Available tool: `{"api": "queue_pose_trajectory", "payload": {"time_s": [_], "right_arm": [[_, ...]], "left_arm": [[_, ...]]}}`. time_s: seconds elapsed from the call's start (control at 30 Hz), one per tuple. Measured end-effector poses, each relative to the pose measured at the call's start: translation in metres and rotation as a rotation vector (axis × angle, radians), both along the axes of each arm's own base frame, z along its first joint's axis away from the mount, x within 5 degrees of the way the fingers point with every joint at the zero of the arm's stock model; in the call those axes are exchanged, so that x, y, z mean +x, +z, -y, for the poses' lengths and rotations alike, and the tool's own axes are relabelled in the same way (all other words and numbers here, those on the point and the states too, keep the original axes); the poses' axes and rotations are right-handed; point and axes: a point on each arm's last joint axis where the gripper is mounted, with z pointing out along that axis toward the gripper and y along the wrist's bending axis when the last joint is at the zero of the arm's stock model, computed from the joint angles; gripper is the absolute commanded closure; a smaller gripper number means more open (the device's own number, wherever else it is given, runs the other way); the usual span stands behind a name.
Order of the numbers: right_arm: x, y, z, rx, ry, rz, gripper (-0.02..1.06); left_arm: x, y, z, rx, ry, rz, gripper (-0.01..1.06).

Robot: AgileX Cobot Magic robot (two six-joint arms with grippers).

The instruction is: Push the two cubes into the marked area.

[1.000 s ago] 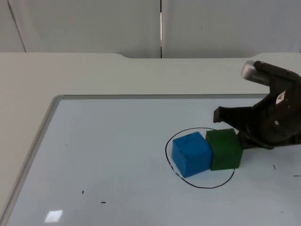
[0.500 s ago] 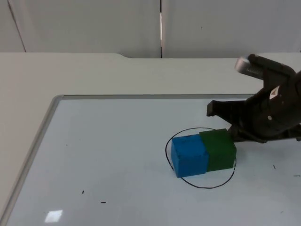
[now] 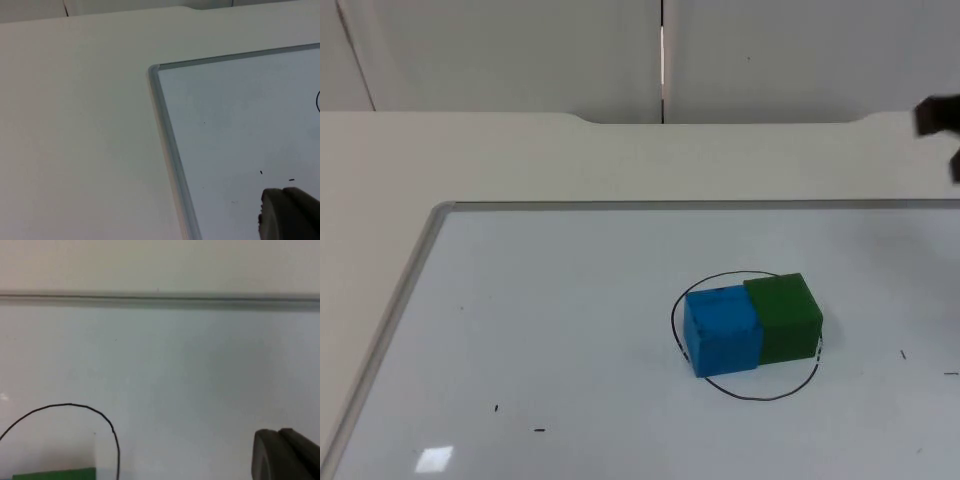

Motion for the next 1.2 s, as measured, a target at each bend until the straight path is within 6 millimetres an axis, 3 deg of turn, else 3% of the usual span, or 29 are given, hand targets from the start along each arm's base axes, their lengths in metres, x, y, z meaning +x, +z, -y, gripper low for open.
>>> {"api": "queue_pose_trajectory", "payload": {"time_s": [0.1, 0.13, 0.27, 0.3, 0.47, 0.5, 0.6, 0.97, 1.2], "right_arm": [[-0.02, 0.036, 0.007, -0.035, 0.017, 0.071, 1.05], [-0.02, 0.036, 0.007, -0.035, 0.017, 0.071, 1.05], [-0.049, 0.076, 0.016, -0.031, 0.009, 0.17, 1.05], [-0.049, 0.076, 0.016, -0.031, 0.009, 0.17, 1.05], [-0.088, 0.113, 0.026, -0.023, 0.0, 0.267, 1.05], [-0.088, 0.113, 0.026, -0.023, 0.0, 0.267, 1.05], [-0.113, 0.13, 0.033, -0.028, 0.0, 0.313, 1.05], [-0.165, 0.155, 0.046, -0.027, -0.003, 0.418, 1.05], [-0.192, 0.147, 0.053, -0.022, -0.005, 0.453, 1.05]], "left_arm": [[0.0, 0.0, 0.0, 0.0, 0.0, 0.0, 1.05], [0.0, 0.0, 0.0, 0.0, 0.0, 0.0, 1.05], [0.0, 0.0, 0.0, 0.0, 0.0, 0.0, 1.05], [0.0, 0.0, 0.0, 0.0, 0.0, 0.0, 1.05], [0.0, 0.0, 0.0, 0.0, 0.0, 0.0, 1.05], [0.0, 0.0, 0.0, 0.0, 0.0, 0.0, 1.05], [0.0, 0.0, 0.0, 0.0, 0.0, 0.0, 1.05], [0.0, 0.0, 0.0, 0.0, 0.0, 0.0, 1.05], [0.0, 0.0, 0.0, 0.0, 0.0, 0.0, 1.05]]}}
